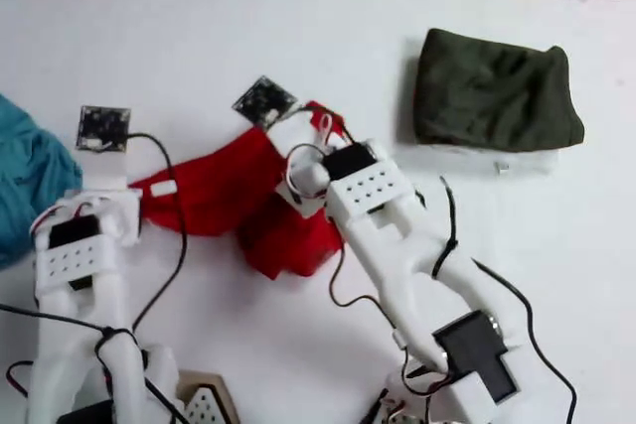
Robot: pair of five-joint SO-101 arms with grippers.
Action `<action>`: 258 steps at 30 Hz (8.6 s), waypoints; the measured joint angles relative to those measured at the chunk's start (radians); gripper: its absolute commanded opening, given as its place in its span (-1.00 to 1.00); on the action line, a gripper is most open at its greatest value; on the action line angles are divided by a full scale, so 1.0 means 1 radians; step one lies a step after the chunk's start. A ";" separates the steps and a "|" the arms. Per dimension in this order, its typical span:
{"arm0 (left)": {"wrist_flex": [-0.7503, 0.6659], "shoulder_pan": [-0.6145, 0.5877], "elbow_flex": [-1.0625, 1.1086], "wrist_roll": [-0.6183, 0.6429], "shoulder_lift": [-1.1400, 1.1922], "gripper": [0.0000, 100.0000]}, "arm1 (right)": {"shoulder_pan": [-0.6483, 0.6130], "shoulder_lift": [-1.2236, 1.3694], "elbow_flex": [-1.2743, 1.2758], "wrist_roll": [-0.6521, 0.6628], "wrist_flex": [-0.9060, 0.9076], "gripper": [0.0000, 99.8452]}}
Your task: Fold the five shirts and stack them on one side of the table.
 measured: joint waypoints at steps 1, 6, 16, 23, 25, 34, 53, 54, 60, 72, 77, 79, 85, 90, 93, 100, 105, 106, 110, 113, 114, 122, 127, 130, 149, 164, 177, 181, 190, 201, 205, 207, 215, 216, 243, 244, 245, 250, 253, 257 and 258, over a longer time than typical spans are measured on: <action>-0.002 -0.017 0.002 -0.011 0.000 -0.95 | 0.000 0.000 -0.020 -0.006 0.031 -0.38; -0.003 -0.058 0.003 -0.025 0.000 -0.94 | 0.000 -0.017 -0.129 -0.014 0.222 -0.38; -0.003 -0.057 0.003 -0.025 0.000 -0.94 | -0.129 -0.308 0.153 -0.014 0.292 -0.38; -0.003 -0.060 0.003 -0.025 0.000 -0.94 | -0.269 -0.322 0.402 -0.025 0.112 -0.38; -0.003 -0.060 0.003 -0.025 0.000 -0.94 | -0.278 -0.322 0.402 -0.074 0.100 -0.38; -0.003 -0.150 0.003 0.029 0.000 -0.94 | -0.292 -0.224 0.322 -0.273 0.080 -0.38; -0.003 -0.209 0.003 0.124 0.000 -0.94 | -0.446 0.157 0.072 -0.358 0.112 -0.25; -0.003 -0.209 0.003 0.124 0.000 -0.94 | -0.442 0.176 0.066 -0.358 0.106 -0.31; -0.003 -0.209 0.003 0.124 0.000 -0.94 | -0.354 0.221 0.025 -0.358 0.103 -0.97; 0.069 -0.186 0.003 0.124 0.000 -0.94 | -0.058 -0.038 0.021 -0.206 0.195 -0.96; 0.302 -0.043 -0.117 0.124 0.000 -0.94 | 0.084 -0.215 0.021 0.028 0.209 -0.96; 0.417 0.018 -0.213 0.126 0.000 -0.94 | 0.138 -0.272 0.021 0.115 0.209 -0.96; 0.666 0.155 -0.528 0.127 0.000 -0.94 | 0.308 -0.410 0.021 0.302 0.112 -0.96; 0.723 0.236 -0.647 0.127 0.000 -0.84 | 0.408 -0.497 0.021 0.330 0.009 -0.96; 0.735 0.288 -0.641 0.127 0.000 -0.73 | 0.439 -0.539 0.021 0.331 0.009 -0.96; 0.684 0.330 -0.434 0.029 0.000 -0.70 | 0.430 -0.574 0.086 0.338 0.203 -0.96; 0.647 0.327 -0.281 -0.063 0.000 -0.70 | 0.433 -0.585 0.284 0.338 0.212 -0.96; 0.646 0.327 -0.279 -0.074 0.000 -0.70 | 0.442 -0.595 0.321 0.338 0.206 -0.96; 0.641 0.365 -0.279 -0.150 0.000 -0.70 | 0.499 -0.689 0.404 0.338 0.135 -0.96; 0.612 0.445 -0.272 -0.181 0.000 -0.70 | 0.537 -0.773 0.405 0.338 0.086 -0.96; 0.595 0.473 -0.262 -0.184 0.000 -0.70 | 0.542 -0.793 0.407 0.338 0.080 -0.96; 0.439 0.546 -0.199 -0.172 0.135 -0.59 | 0.552 -0.822 0.411 0.338 0.101 -0.96; 0.428 0.554 -0.270 -0.166 0.347 -0.59 | 0.552 -0.822 0.413 0.338 0.110 -0.96; 0.428 0.559 -0.313 -0.166 0.439 -0.59 | 0.552 -0.822 0.413 0.338 0.112 -0.96; 0.465 0.519 -0.514 -0.155 0.580 -0.95 | 0.554 -0.832 0.614 0.336 0.037 -0.96; 0.882 0.434 -0.908 -0.138 0.582 -0.95 | 0.766 -0.832 0.755 0.336 -0.143 -0.96; 1.076 0.434 -0.888 -0.138 0.582 -0.95 | 0.787 -1.231 0.755 0.338 0.184 -0.96; 1.076 0.433 -0.801 -0.138 0.582 -0.95 | 0.787 -1.453 0.756 0.338 0.311 -0.96; 1.042 0.433 -0.770 -0.138 0.582 -0.95 | 0.789 -1.580 0.968 0.338 0.238 -0.96; 0.769 0.397 -0.865 -0.138 0.798 -0.92 | 0.789 -1.576 1.220 0.338 0.048 -0.96; 0.821 0.371 -1.054 -0.094 0.999 -0.68 | 0.789 -1.570 1.306 0.336 -0.006 -0.96; 0.902 0.358 -1.180 -0.074 1.083 -0.61 | 0.789 -1.570 1.307 0.336 -0.012 -0.96; 1.063 0.273 -1.685 0.014 1.298 -0.62 | 0.795 -1.568 1.310 0.336 -0.012 -0.96; 1.066 0.269 -1.709 0.029 1.313 -0.62 | 0.795 -1.568 1.310 0.336 -0.012 -0.96; 1.074 0.419 -0.942 -0.295 0.753 -0.62 | 0.795 -1.568 1.310 0.336 -0.012 -0.96; 1.066 0.419 -0.913 -0.331 0.753 -0.62 | 0.795 -1.568 1.310 0.336 -0.012 -0.96; 1.048 0.420 -0.885 -0.354 0.753 -0.62 | 0.795 -1.568 1.310 0.336 -0.012 -0.96; 0.867 0.422 -0.807 -0.338 0.758 -0.62 | 0.795 -1.568 1.310 0.336 -0.012 -0.96; 0.755 0.422 -0.810 -0.270 0.822 -0.62 | 0.795 -1.568 1.310 0.336 -0.012 -0.96; 0.707 0.423 -0.944 -0.118 0.942 -0.62 | 0.795 -1.568 1.310 0.336 -0.012 -0.96; 0.723 0.423 -0.996 -0.081 0.965 -0.62 | 0.795 -1.568 1.310 0.336 -0.012 -0.96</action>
